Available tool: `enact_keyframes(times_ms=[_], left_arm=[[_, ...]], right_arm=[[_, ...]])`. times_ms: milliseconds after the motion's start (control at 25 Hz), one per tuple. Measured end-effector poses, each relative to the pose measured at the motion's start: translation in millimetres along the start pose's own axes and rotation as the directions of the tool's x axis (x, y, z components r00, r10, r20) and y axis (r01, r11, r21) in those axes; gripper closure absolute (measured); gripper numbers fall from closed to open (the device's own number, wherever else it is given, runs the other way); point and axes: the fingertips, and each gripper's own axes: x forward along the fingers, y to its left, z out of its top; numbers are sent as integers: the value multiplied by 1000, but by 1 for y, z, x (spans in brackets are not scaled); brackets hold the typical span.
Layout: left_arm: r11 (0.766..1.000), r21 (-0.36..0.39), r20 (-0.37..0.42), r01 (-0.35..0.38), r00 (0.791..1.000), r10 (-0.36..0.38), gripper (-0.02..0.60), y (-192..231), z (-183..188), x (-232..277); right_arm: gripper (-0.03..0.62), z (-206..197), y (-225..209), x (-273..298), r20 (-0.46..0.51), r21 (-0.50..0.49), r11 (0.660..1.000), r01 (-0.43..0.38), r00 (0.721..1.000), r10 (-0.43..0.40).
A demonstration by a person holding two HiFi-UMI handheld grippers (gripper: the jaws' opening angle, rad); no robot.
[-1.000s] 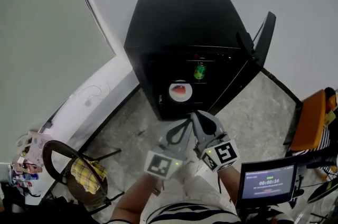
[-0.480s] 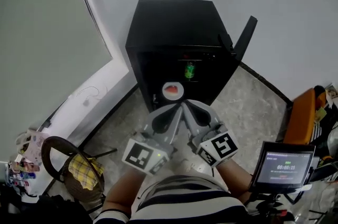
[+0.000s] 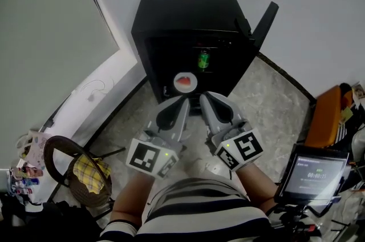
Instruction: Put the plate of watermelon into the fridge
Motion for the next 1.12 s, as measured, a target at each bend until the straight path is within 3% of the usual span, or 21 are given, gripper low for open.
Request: enact_keyframes(times_ms=[1120], left_arm=[[997, 41, -58, -58, 997, 60, 578, 21, -17, -6]], right_arm=[[597, -20, 6, 2, -37, -10, 1000, -20, 999, 20]])
